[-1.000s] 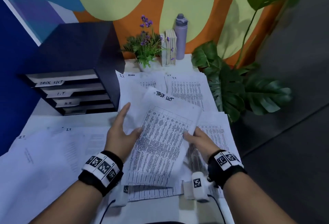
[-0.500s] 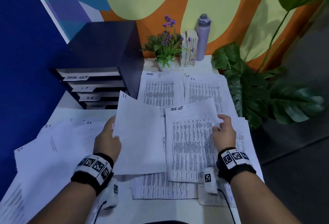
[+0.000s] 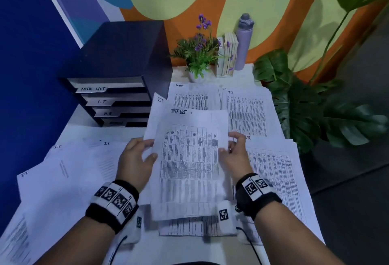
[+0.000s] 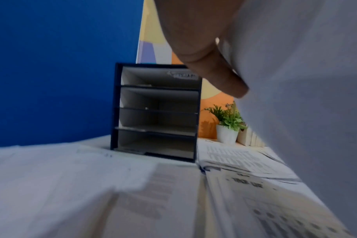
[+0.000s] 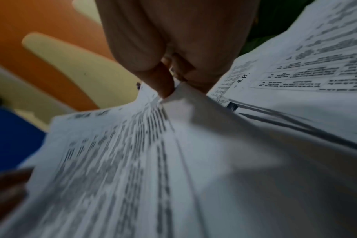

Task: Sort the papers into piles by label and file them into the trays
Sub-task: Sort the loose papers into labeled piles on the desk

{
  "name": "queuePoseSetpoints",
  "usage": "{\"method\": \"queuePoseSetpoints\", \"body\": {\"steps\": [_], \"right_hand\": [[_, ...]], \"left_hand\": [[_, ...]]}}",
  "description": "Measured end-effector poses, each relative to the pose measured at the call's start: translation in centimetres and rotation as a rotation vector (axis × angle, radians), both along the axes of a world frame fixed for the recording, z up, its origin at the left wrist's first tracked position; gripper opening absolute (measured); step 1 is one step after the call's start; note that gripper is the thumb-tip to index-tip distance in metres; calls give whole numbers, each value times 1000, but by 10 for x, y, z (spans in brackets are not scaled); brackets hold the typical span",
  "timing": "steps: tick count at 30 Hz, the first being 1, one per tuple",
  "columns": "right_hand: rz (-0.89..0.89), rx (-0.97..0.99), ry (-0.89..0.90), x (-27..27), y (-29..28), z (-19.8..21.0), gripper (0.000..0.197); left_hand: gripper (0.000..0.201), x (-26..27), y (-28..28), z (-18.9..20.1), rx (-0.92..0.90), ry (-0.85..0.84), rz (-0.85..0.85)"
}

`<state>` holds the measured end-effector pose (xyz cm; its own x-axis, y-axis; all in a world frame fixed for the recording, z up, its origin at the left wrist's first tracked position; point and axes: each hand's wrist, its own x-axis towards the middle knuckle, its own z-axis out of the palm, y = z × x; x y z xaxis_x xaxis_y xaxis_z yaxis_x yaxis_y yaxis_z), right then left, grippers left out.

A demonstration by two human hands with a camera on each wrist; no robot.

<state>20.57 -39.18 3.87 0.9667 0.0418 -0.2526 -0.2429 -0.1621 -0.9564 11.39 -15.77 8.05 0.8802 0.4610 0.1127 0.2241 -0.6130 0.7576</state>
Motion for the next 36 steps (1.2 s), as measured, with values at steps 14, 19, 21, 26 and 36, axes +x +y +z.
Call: {"method": "queuePoseSetpoints", "body": {"steps": [14,19,21,26,36], "right_hand": [[472,-329,-70,-15,17,-20,59],[216,176,140,7,21,1,48],[5,66,107,21,12,3,47],[-392,-179,-33,73,-40,-9,27],[-159,-581,27,149,-109,-38,53]], "left_hand": [[41,19,1,47,293,-455,57],[48,38,-23,17,-154,-182,115],[54,42,-35,4,-280,-83,70],[67,32,-58,-38,-298,314,-279],[87,0,-71,-94,359,922,-714]]}}
